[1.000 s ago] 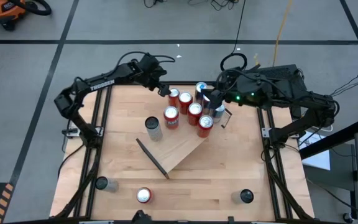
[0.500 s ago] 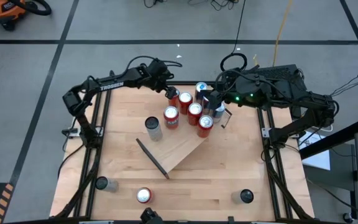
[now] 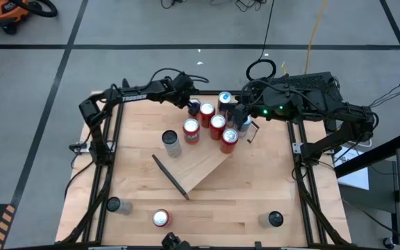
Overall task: Place canned beverage on shelf
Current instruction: Put the top orange soda can on the shelf
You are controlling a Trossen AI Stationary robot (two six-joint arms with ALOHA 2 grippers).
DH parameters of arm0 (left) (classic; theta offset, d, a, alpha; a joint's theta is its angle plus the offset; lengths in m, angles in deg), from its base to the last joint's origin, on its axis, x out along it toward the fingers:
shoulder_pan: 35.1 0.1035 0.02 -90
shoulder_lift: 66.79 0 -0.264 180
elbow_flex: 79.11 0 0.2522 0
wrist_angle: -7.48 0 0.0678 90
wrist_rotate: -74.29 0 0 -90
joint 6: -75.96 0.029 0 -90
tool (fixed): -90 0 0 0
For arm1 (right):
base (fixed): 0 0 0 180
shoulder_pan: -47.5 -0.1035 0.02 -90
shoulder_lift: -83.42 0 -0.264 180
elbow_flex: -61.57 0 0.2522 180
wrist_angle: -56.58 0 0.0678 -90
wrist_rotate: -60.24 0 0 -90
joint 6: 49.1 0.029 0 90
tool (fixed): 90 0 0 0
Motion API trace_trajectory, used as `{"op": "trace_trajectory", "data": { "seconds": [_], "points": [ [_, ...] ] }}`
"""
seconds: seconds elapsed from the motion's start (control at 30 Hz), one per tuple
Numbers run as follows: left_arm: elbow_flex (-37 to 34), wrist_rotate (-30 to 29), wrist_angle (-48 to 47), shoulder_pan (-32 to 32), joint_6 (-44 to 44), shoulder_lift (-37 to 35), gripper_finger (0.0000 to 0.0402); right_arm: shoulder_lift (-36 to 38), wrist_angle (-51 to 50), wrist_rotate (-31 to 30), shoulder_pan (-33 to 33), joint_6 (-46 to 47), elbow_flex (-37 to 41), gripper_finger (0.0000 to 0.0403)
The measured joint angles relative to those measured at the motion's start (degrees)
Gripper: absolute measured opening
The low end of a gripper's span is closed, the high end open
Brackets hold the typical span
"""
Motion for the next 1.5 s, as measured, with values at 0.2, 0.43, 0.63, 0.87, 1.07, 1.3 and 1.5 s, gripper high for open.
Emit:
{"op": "trace_trajectory", "data": {
  "seconds": [0.2, 0.43, 0.63, 0.87, 1.07, 1.3, 1.5],
  "points": [
    [0.02, -2.56, 2.32, -0.56, -0.12, 0.20, 0.0400, 0.00, -0.04, -0.01, 0.00, -0.45, 0.00, 0.0306],
    [0.02, -2.94, 2.10, -0.56, -0.50, 0.47, 0.0372, 0.00, -0.39, -0.06, 0.00, -0.47, 0.00, 0.0306],
    [0.00, -2.96, 1.14, -0.58, -0.54, 0.83, 0.0332, 0.00, -0.39, -0.09, 0.00, -0.49, 0.00, 0.0306],
    [0.02, -3.05, 1.71, -0.56, -0.50, 0.93, 0.0309, 0.00, -0.46, -0.12, 0.00, -0.73, 0.00, 0.0306],
    [0.05, -3.04, 1.89, -0.56, -0.56, 0.91, 0.0307, 0.00, -0.46, -0.12, 0.00, -0.73, 0.00, 0.0306],
    [2.54, -2.61, -1.55, -0.38, -0.54, -0.71, 0.0306, 0.00, -1.44, -0.12, 0.00, -1.04, 0.00, 0.0306],
    [3.97, -2.59, -1.92, -0.24, -0.78, -4.55, 0.0306, 0.00, -1.46, -0.14, 0.00, -2.23, 0.00, 0.0306]
  ]
}}
